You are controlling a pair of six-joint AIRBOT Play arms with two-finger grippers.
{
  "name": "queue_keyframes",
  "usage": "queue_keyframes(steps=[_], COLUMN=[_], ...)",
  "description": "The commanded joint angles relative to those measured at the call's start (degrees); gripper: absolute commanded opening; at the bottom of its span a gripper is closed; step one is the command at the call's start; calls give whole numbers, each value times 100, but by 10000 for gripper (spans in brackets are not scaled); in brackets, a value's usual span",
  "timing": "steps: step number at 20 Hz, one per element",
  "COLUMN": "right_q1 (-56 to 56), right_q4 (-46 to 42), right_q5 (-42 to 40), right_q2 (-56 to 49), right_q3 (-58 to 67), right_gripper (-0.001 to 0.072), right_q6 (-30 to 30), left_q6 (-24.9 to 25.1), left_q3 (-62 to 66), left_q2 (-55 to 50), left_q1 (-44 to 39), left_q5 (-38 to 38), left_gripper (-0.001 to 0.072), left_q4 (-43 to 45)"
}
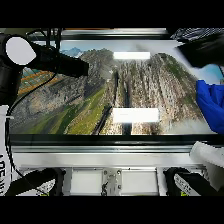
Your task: Fold the clothes and pants, and hang the long-sleeved shirts on hangers.
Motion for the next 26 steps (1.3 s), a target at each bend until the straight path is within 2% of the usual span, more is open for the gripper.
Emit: queue_keyframes(steps=[1,5,11,12,14,26], right_q1=[1849,2686,2846,2846,2844,2839], right_q4=[170,151,129,76,4,-42], right_q5=[-22,601,302,247,131,35], right_q2=[-807,-1414,-1692,-1692,-1692,-1694], right_q3=[-262,-542,-542,-542,-542,-542], right_gripper=[454,454,442,414,8,14], right_q6=[-385,-385,-385,-385,-378,-385], left_q6=[-111,-168,-166,-166,-166,-166], left_q3=[-79,-1294,-2282,-2306,-2312,-2315], left_q2=[31,579,1132,1158,1169,1165], left_q1=[4,7,7,7,7,7], left_q5=[9,599,885,887,881,883], left_gripper=[9,9,9,9,9,9], left_q4=[-9,4,11,11,13,9])
